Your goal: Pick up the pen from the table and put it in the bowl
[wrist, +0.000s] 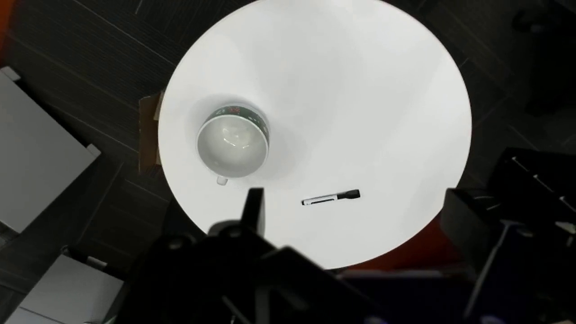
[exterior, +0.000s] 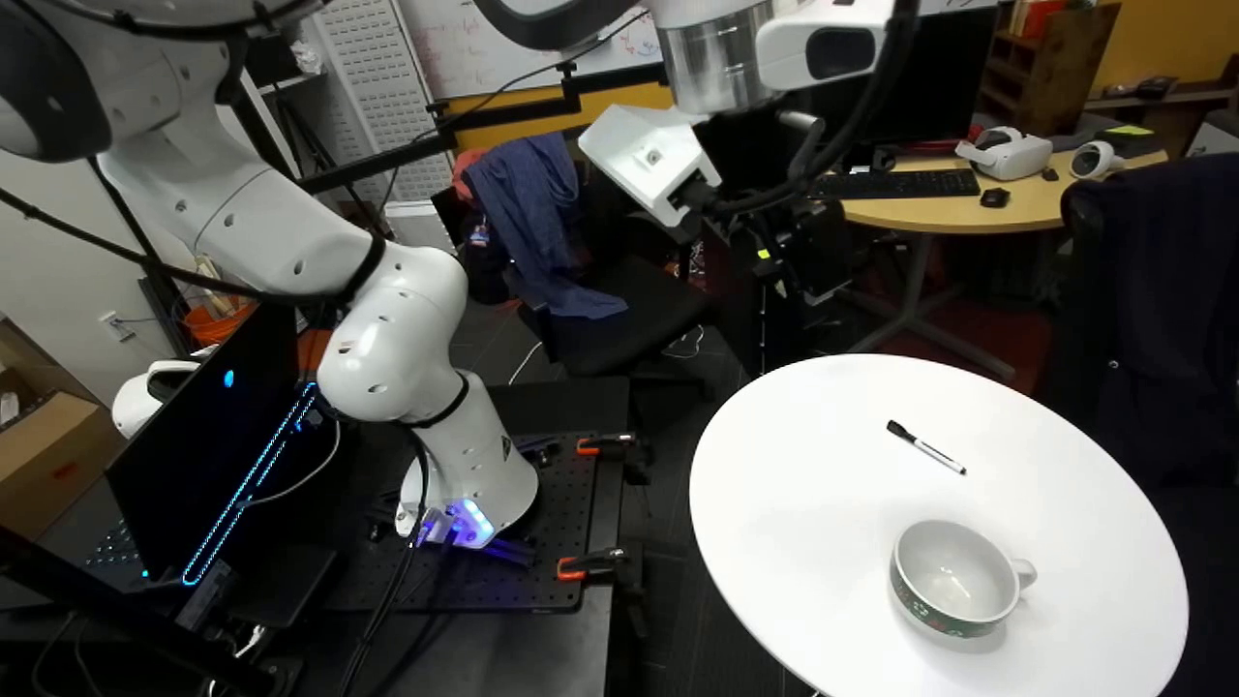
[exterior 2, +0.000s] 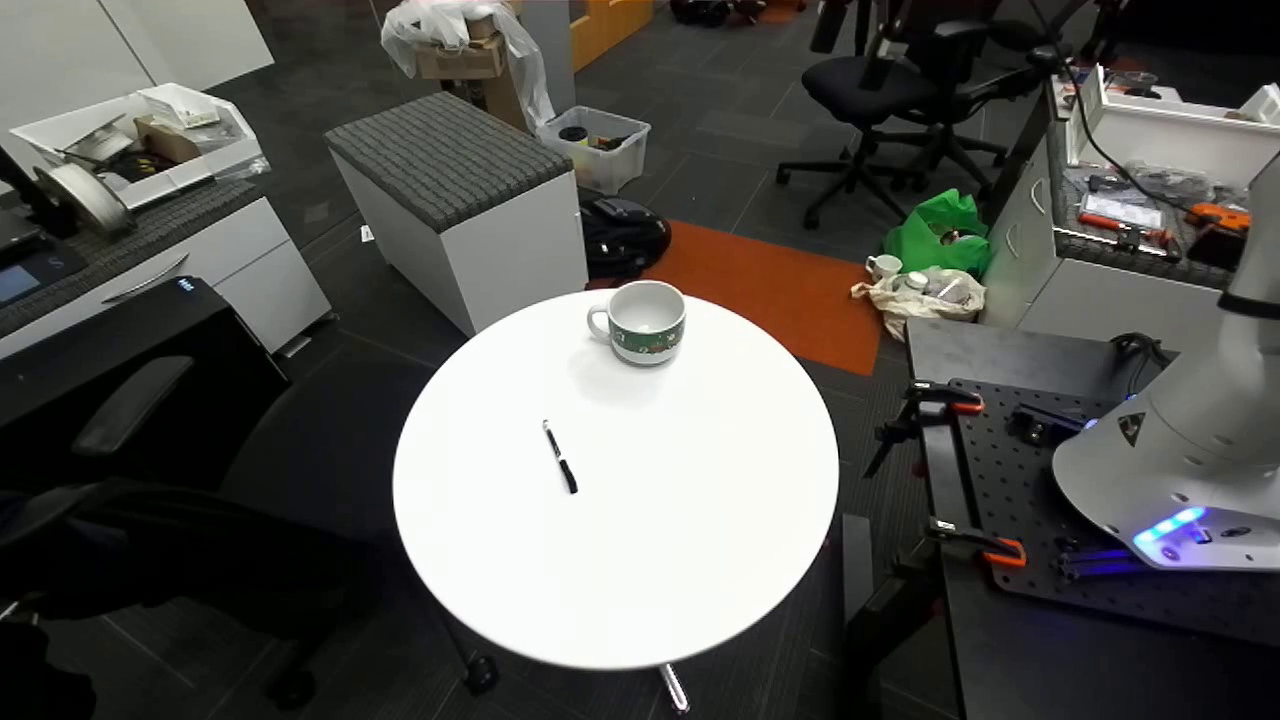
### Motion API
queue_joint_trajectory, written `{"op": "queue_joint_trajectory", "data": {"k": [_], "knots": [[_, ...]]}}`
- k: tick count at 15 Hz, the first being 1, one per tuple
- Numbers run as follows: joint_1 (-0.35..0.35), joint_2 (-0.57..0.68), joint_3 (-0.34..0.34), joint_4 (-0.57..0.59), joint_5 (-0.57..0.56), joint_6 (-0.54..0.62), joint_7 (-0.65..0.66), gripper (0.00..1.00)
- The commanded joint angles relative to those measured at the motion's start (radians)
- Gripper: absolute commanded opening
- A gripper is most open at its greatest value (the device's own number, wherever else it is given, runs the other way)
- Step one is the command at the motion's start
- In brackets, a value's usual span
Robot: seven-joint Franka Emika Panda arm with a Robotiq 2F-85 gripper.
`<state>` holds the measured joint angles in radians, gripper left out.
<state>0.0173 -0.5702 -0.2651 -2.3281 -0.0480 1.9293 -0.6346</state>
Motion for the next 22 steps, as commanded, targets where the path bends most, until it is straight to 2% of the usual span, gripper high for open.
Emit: {"op": "queue_joint_trajectory", "data": {"k": [1, 10, 18, 22], "knots": [[0.011, 0.066, -0.002, 0.022, -0.022, 0.047, -0.122, 1.0], [0.011, 0.218, 0.006, 0.023, -0.008, 0.243, -0.437, 1.0], [0.019, 0.334, 0.032, 0.073, 0.057, 0.196, -0.759, 1.0], [0.01, 0.38, 0.071, 0.104, 0.039, 0.155, -0.868, 1.0]]}}
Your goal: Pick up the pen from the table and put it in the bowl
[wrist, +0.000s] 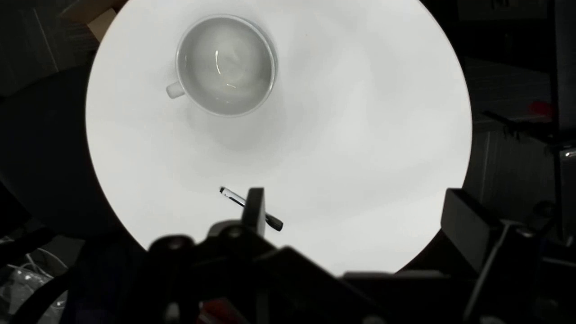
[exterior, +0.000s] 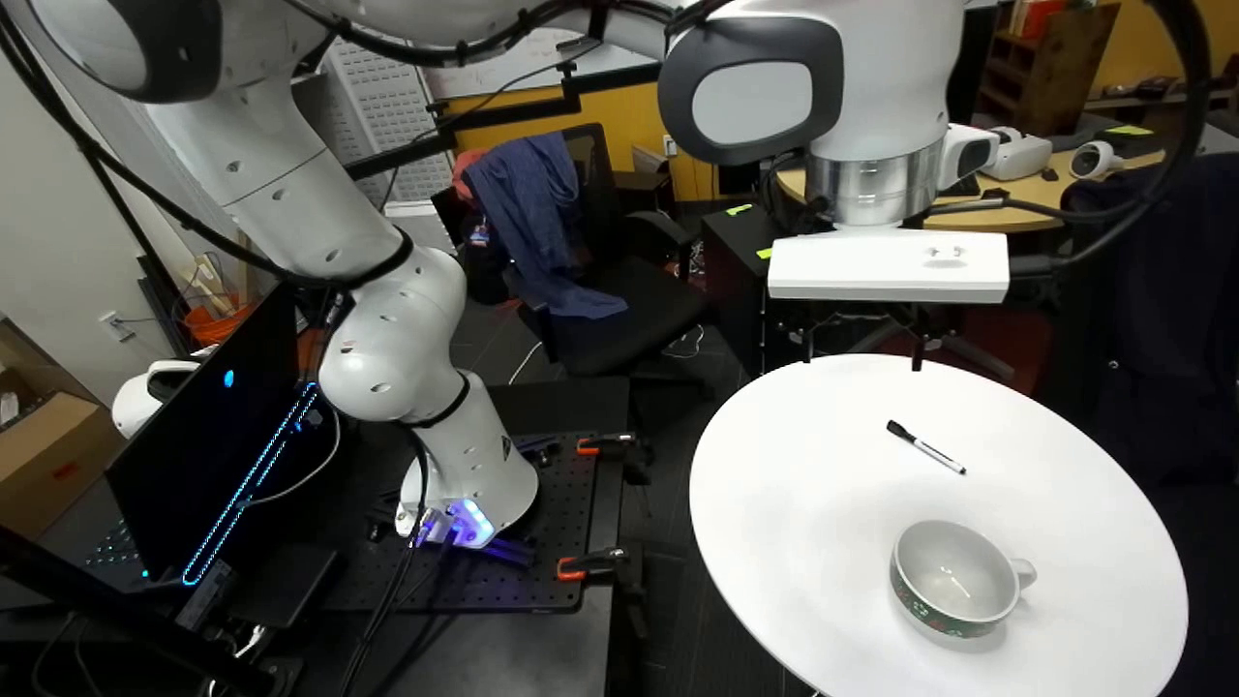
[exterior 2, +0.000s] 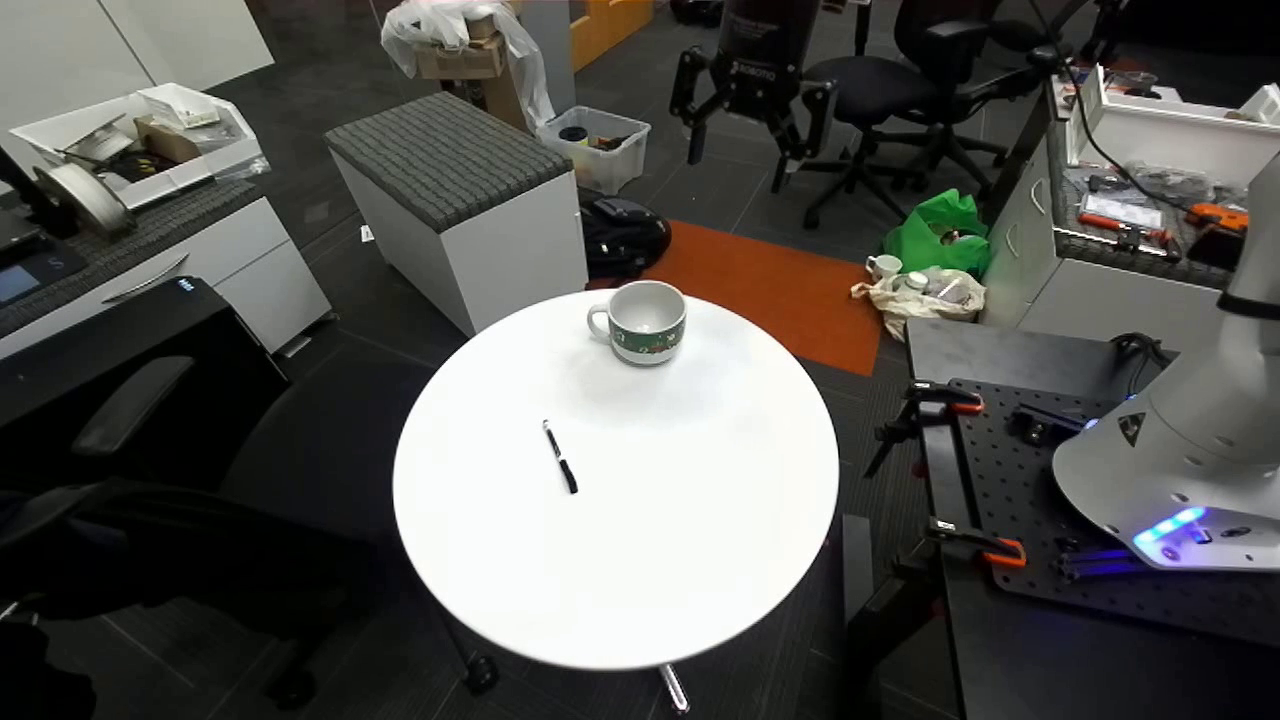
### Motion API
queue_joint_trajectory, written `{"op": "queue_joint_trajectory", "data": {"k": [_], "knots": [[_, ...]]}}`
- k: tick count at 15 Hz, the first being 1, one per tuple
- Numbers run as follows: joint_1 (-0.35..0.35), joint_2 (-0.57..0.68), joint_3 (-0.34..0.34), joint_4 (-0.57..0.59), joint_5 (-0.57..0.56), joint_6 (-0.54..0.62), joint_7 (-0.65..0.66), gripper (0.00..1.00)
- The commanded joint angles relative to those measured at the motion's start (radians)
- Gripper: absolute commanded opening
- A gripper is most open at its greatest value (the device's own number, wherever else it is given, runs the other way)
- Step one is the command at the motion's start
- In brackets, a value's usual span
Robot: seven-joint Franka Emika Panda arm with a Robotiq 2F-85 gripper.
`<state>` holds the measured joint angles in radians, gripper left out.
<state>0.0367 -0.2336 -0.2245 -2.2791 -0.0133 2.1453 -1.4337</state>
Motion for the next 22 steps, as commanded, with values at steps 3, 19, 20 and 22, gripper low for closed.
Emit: {"op": "queue_joint_trajectory", "data": {"k": [3, 19, 20, 22], "knots": [[-0.027, 0.03, 0.047, 0.02, 0.006, -0.021, -0.041, 1.0], [-0.06, 0.179, 0.055, 0.068, 0.023, 0.061, -0.383, 1.0], [-0.06, 0.194, 0.063, 0.076, 0.023, 0.079, -0.391, 1.0], [-0.059, 0.226, 0.079, 0.092, 0.028, 0.118, -0.401, 1.0]]}}
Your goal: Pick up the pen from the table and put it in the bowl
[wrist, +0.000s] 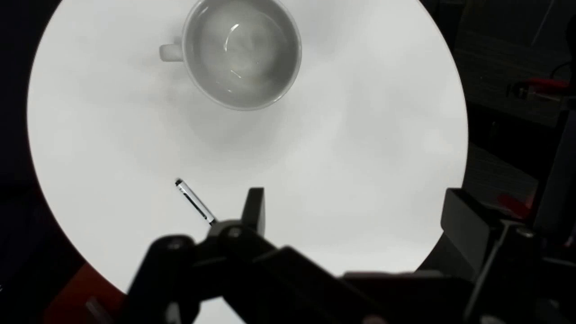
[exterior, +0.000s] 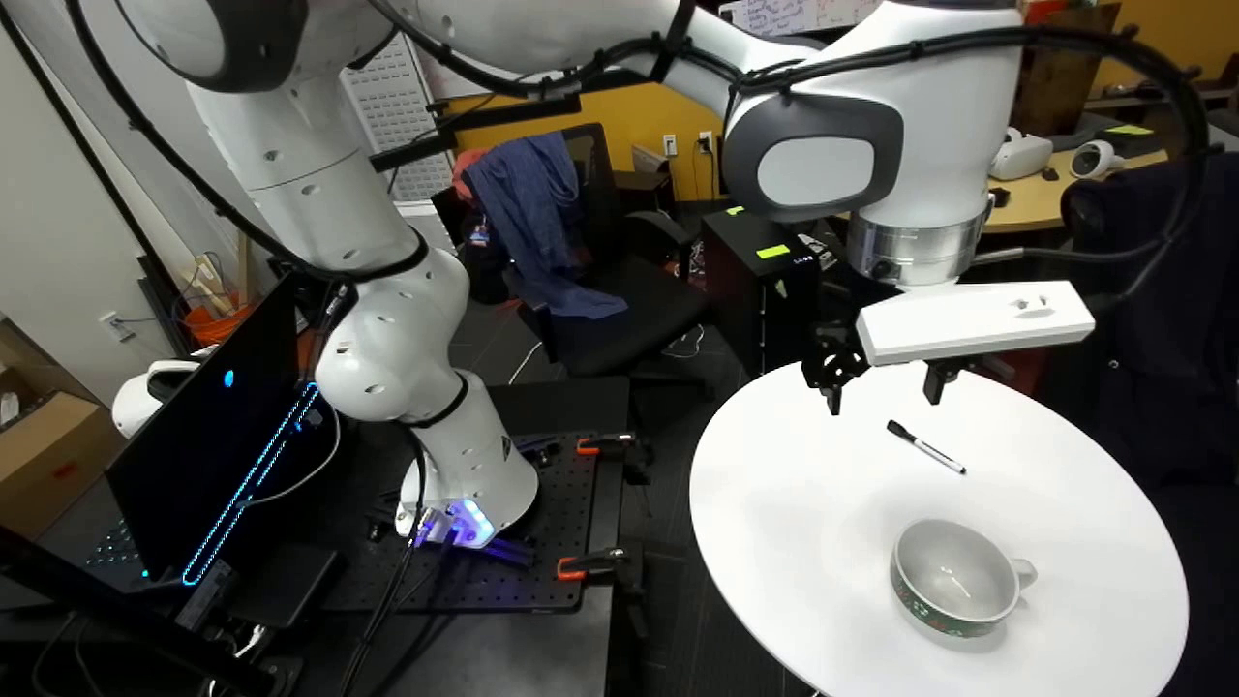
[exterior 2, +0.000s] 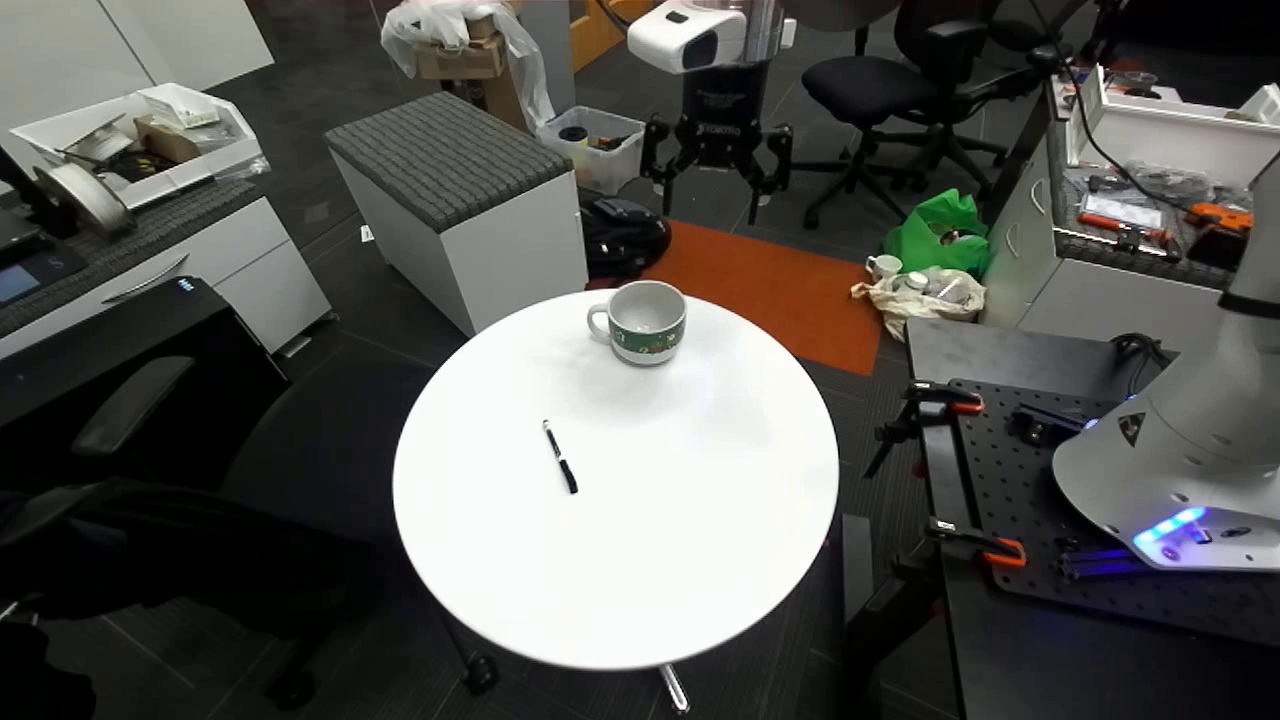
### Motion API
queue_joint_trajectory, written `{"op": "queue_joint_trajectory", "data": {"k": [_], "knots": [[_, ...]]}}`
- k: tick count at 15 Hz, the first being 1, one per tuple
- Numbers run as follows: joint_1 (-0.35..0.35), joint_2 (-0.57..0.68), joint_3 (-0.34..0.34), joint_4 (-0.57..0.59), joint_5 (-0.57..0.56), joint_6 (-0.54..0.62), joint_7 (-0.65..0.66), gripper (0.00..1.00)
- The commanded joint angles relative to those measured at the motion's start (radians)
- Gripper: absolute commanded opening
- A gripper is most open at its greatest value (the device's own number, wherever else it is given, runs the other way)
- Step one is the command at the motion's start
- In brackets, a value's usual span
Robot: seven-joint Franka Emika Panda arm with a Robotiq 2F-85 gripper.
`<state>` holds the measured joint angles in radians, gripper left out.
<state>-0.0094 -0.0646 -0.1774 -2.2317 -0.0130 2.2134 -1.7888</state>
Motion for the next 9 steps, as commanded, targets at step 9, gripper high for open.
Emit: {"op": "queue_joint_trajectory", "data": {"k": [9], "knots": [[-0.014, 0.187, 0.139, 0.137, 0.038, 0.068, -0.155, 1.0]]}}
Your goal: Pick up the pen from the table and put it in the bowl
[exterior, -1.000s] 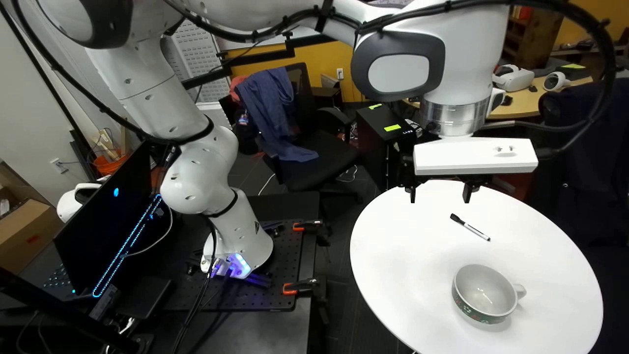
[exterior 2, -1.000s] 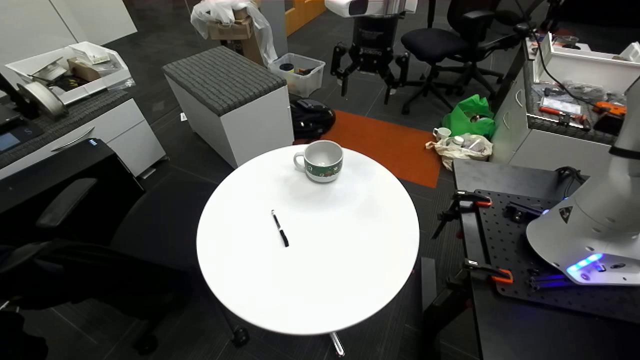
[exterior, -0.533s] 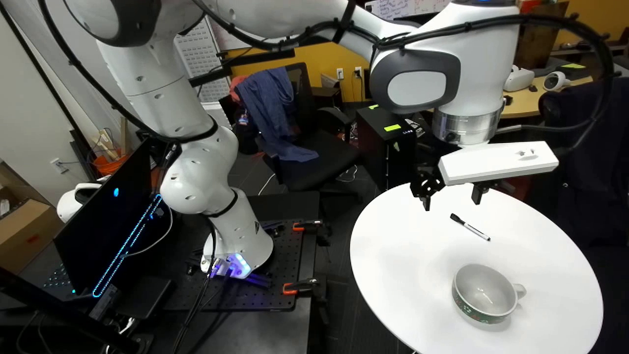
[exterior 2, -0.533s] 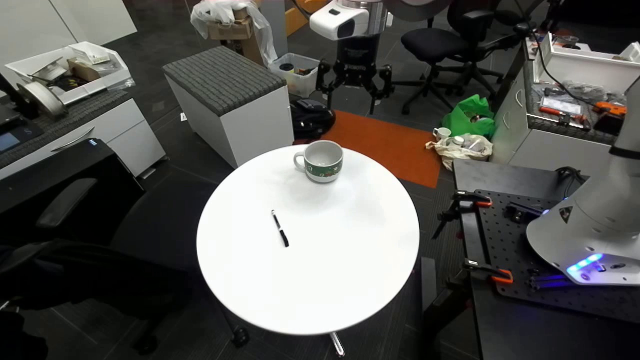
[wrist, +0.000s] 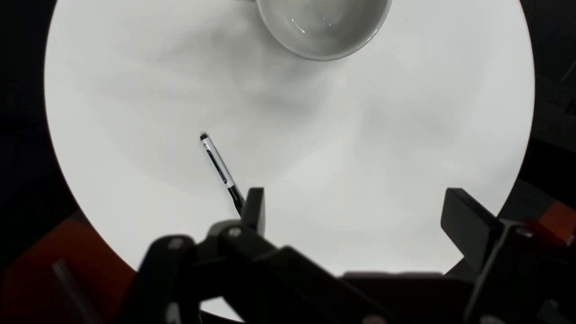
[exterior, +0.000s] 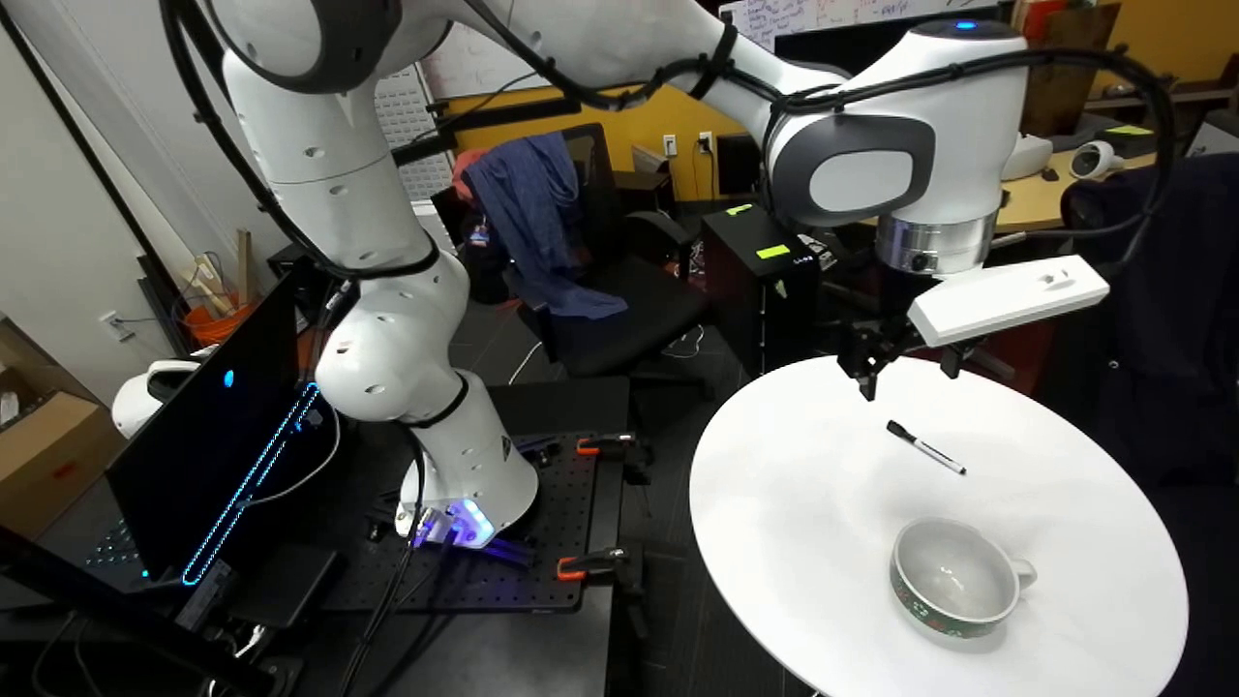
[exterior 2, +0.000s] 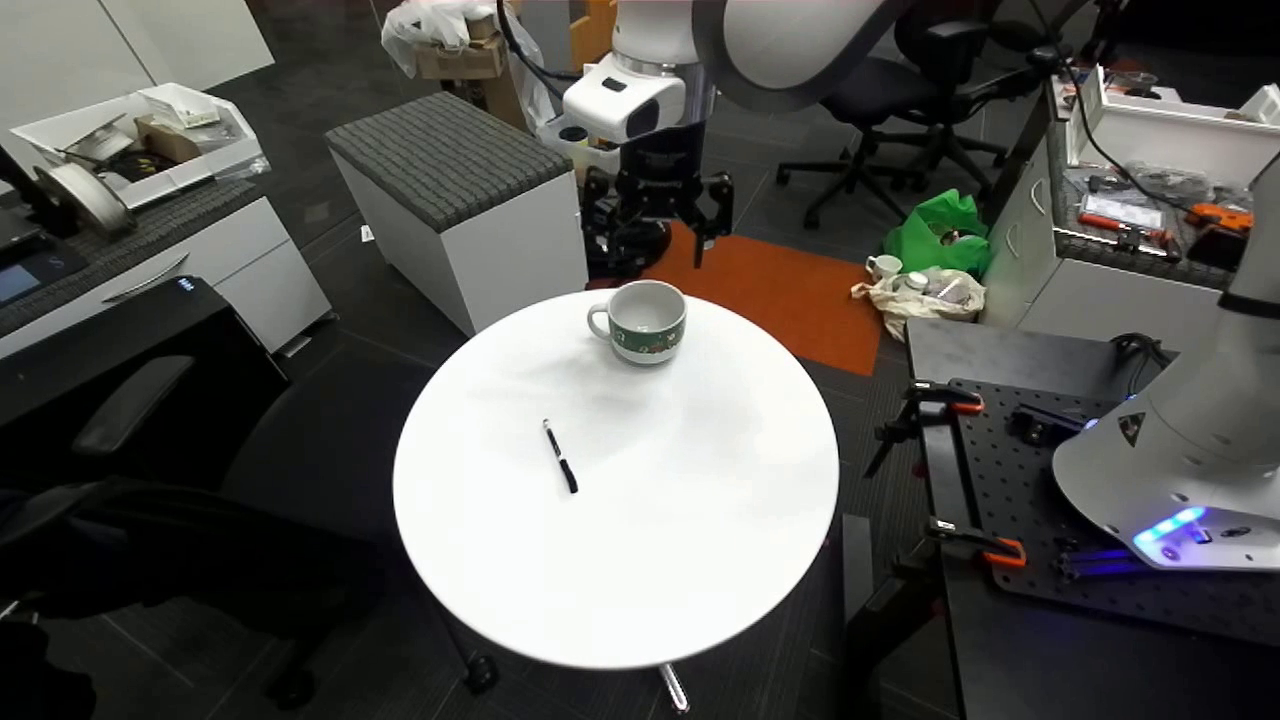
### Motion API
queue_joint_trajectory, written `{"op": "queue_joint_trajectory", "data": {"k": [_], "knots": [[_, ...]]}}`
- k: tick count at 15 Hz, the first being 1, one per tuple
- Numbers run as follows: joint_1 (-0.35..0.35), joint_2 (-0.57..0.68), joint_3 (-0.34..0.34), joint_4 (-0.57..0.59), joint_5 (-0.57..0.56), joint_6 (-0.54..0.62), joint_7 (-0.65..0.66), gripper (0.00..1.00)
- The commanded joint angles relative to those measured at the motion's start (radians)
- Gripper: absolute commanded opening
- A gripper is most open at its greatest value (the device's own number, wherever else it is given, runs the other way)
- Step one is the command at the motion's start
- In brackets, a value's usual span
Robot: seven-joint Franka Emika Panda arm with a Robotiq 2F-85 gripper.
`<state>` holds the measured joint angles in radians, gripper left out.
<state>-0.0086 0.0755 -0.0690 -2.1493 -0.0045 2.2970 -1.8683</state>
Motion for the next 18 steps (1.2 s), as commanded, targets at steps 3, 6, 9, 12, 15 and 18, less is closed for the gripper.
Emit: {"op": "queue_joint_trajectory", "data": {"k": [3, 6, 9, 12, 15, 18], "knots": [[-0.018, 0.088, 0.054, 0.091, 0.033, -0.024, -0.117, 1.0], [-0.019, 0.14, 0.072, 0.137, 0.024, -0.036, -0.127, 1.0], [-0.021, 0.197, 0.083, 0.184, 0.009, -0.054, -0.115, 1.0], [-0.023, 0.267, 0.083, 0.24, -0.014, -0.079, -0.091, 1.0], [-0.023, 0.334, 0.081, 0.299, -0.039, -0.11, -0.07, 1.0], [-0.021, 0.38, 0.087, 0.343, -0.058, -0.137, -0.063, 1.0]]}}
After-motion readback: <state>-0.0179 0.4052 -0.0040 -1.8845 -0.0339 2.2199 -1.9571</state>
